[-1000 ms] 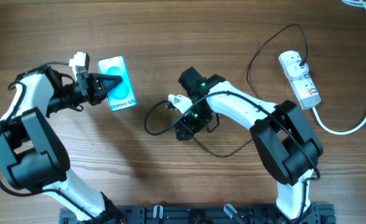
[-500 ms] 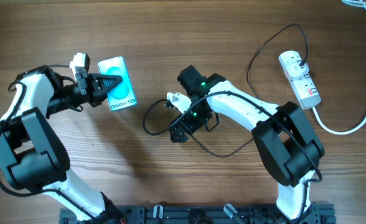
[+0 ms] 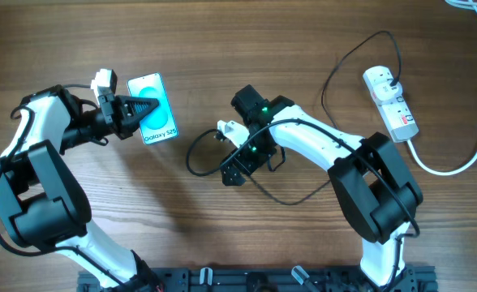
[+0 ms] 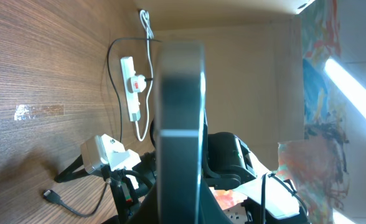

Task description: Plug charger to phone and switch on socket

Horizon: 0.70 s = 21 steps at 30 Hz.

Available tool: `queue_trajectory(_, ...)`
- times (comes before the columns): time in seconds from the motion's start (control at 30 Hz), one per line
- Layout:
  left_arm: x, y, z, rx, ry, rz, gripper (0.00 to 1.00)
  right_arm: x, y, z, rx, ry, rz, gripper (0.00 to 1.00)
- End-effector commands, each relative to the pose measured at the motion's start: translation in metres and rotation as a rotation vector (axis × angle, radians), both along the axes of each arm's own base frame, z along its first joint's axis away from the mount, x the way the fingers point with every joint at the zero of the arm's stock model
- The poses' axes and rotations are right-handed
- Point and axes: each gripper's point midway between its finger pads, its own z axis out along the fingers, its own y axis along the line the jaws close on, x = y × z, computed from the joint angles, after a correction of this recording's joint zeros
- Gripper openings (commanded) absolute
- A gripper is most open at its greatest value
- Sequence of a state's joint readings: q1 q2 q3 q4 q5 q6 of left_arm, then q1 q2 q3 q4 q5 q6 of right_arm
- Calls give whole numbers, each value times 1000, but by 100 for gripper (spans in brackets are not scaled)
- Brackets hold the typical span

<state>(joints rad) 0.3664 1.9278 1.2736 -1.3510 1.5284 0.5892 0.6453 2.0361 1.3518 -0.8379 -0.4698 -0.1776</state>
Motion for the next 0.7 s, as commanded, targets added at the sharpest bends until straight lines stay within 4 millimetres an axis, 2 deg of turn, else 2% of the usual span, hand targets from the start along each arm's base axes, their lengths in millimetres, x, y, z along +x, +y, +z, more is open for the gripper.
queue_trajectory(0.0,2,1,12,-37,-26,20,4,1,-19,-26,-106,-7,-7,100)
queue_trajectory(0.33,1,0,10,-26,-22,15,4,3,-17,-26,-99,-16,-8,100)
queue_trajectory(0.53,-1,-1,8,-21,4,8,4,12,-25,-31,-153,-69,-10,100)
queue_trajectory(0.67,-6,-2,1,15,36,-13,4,13,-25,-31,-149,-74,-7,100)
